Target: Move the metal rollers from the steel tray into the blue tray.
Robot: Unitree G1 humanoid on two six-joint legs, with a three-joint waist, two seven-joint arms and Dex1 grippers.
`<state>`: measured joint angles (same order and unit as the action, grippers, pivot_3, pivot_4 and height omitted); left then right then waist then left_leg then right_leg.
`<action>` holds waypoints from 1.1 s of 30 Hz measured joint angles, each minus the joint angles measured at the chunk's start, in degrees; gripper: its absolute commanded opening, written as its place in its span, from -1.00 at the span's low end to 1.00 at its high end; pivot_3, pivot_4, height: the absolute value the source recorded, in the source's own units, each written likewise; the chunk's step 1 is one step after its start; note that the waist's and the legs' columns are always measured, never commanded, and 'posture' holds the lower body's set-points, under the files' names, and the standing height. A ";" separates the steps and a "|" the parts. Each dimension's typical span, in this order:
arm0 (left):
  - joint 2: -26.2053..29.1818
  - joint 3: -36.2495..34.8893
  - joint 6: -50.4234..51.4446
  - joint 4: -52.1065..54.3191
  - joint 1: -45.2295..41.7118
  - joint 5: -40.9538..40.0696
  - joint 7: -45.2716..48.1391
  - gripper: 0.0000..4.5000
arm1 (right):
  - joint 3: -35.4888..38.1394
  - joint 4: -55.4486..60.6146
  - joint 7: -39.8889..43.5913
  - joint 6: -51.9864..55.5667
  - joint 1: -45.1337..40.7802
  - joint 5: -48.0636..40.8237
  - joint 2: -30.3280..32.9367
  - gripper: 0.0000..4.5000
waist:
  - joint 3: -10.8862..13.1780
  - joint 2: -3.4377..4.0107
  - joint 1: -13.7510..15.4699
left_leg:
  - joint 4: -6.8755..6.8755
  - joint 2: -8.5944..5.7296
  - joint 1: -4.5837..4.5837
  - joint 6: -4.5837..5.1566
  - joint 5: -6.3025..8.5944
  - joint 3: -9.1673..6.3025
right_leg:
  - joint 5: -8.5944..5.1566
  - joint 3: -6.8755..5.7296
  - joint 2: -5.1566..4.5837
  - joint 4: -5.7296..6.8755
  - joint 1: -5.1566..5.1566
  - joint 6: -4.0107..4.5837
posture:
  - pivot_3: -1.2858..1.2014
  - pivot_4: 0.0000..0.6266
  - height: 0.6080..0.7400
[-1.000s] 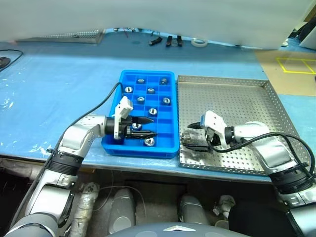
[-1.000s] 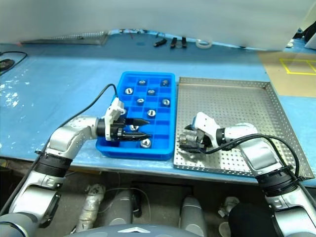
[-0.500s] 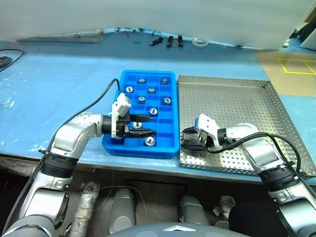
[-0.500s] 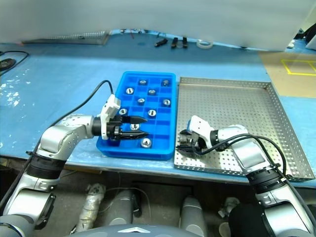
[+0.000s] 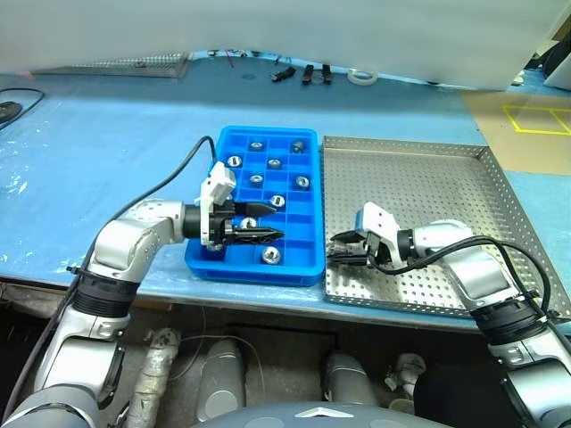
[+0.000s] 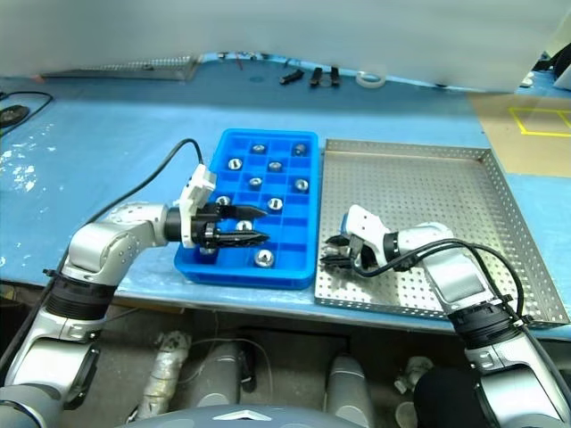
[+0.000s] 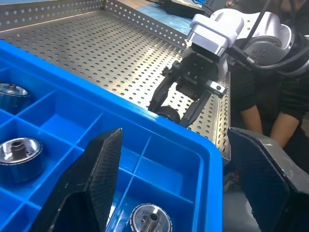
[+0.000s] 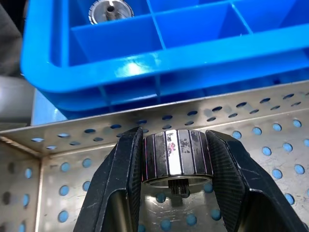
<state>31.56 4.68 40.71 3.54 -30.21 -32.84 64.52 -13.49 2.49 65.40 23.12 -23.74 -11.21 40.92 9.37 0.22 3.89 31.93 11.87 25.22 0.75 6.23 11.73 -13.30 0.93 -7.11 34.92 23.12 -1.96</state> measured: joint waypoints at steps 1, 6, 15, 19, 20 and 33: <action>0.44 -0.57 -0.01 0.78 0.26 -0.04 -0.20 0.63 | 0.08 -0.02 0.84 0.20 -2.15 -0.35 -0.03 -0.26 | 0.01 0.00 -0.07 | 0.00 0.00 0.00 -0.02 -0.02 0.00 | 0.00 0.03 0.00 0.04 0.06 0.00 | 0.05 -0.52 1.00; 1.20 -2.65 0.09 4.44 3.45 -1.00 -2.49 0.63 | 0.57 -1.46 3.30 -0.23 -11.98 -1.11 -2.44 -0.26 | 0.01 -0.01 0.55 | -0.10 0.06 -0.01 -0.09 -0.06 -0.02 | 0.00 -0.06 0.01 0.10 0.08 0.00 | 0.11 -0.52 1.00; 2.74 -7.32 2.90 12.81 11.77 -4.01 -8.85 0.63 | -5.97 -14.11 7.05 -5.68 -16.71 2.34 -9.41 -0.26 | 0.03 -0.05 3.04 | -0.23 0.02 0.16 -0.13 -0.08 -0.07 | -0.01 -0.27 -0.01 0.00 0.14 0.01 | 0.19 -0.52 1.00; 3.33 -8.83 3.91 15.01 13.81 -5.24 -10.74 0.63 | -6.46 -15.73 8.76 -8.30 -16.93 2.78 -10.08 -0.26 | 0.04 -0.05 3.77 | -0.26 0.05 0.18 -0.18 -0.12 -0.15 | -0.01 -0.37 0.00 0.00 0.13 0.01 | 0.21 -0.52 1.00; 3.35 -9.14 4.12 15.53 14.07 -5.57 -11.11 0.63 | -6.74 -15.53 9.06 -9.04 -16.93 3.29 -9.92 -0.26 | 0.04 -0.05 3.85 | -0.26 0.05 0.18 -0.20 -0.12 -0.16 | -0.01 -0.38 -0.01 0.00 0.12 0.01 | 0.21 -0.52 1.00; 3.51 -8.95 4.36 15.58 13.76 -6.67 -12.23 0.63 | -7.22 -15.22 8.14 -10.48 -16.89 5.78 -9.17 -0.26 | 0.04 -0.05 3.85 | -0.31 0.05 0.17 -0.31 -0.20 -0.25 | -0.01 -0.45 0.02 0.03 0.12 0.00 | 0.16 -0.52 1.00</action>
<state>35.07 -4.28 45.07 19.12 -16.45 -39.51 52.29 -20.72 -12.73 73.53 12.64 -40.63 -5.44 31.76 9.41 0.16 7.74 31.61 11.92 25.39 0.44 6.03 11.48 -13.31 0.48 -7.09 34.94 23.24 -1.96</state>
